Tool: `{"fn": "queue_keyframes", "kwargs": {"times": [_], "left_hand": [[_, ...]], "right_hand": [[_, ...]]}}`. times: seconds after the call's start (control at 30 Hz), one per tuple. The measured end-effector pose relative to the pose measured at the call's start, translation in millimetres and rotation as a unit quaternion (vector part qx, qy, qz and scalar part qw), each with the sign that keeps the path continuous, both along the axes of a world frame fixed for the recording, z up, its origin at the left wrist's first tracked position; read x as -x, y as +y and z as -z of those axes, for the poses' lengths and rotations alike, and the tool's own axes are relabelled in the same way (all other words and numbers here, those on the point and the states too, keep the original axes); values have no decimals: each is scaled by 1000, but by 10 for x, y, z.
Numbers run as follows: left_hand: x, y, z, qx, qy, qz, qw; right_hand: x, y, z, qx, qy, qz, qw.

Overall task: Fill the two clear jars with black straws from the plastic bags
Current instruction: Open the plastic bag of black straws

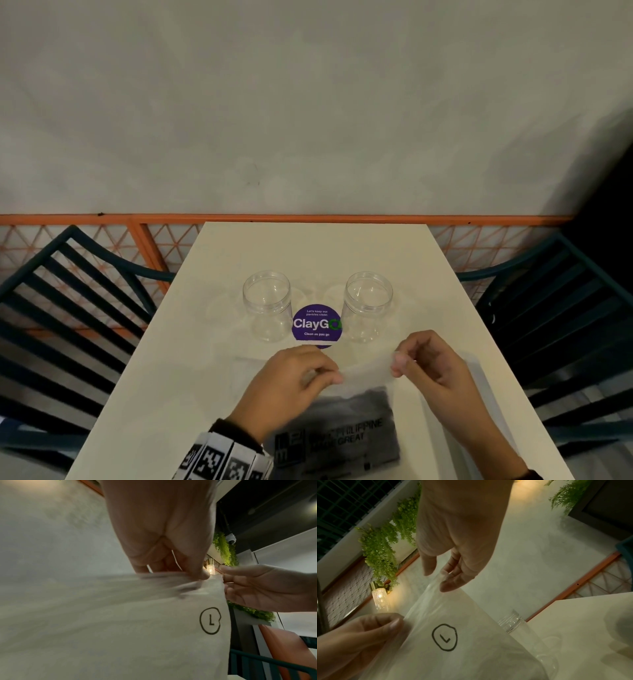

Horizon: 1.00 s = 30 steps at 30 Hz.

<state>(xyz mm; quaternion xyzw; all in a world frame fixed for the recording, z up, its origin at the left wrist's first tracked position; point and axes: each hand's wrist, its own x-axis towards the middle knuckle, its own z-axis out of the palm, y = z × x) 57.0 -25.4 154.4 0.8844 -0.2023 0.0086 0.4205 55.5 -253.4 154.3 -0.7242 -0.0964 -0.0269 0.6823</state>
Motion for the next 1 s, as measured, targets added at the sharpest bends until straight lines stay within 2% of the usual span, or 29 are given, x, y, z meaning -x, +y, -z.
{"fn": "queue_keyframes", "kwargs": {"times": [0.17,0.33,0.4,0.43,0.53,0.63,0.73,0.8,0.87,0.9,0.97,1.0], "left_hand": [[39,-77,-103,92,65,-39,993],[64,-75,-190,242,165,-67,954],[53,-54,-209,285,180,-94,937],[49,-53,-221,285,175,-104,937],[73,-81,-248,237,126,-116,956],[113,-140,-239,193,66,-110,973],[138,-139,-162,66,2,-78,995],[137,9,-100,-45,-84,-87,992],[142,249,-61,-122,-140,-164,969],[163,363,-69,-128,-135,-229,955],[198,514,-114,-90,-71,-338,934],[199,545,-95,-60,-20,-361,931]], "right_hand": [[-49,92,-25,90,25,-8,996],[-97,108,-127,98,26,-35,994],[-81,131,-168,99,2,-67,993],[-70,145,-191,113,-21,-84,990],[-51,221,-226,158,-46,-102,981],[-83,304,-221,219,-25,-35,975],[-120,375,-201,302,-42,18,952],[-131,365,-217,330,-38,47,942],[-134,295,-247,323,-20,84,942],[-132,253,-258,308,-12,101,946],[-137,194,-242,271,1,115,956],[-145,185,-216,242,21,110,964]]}}
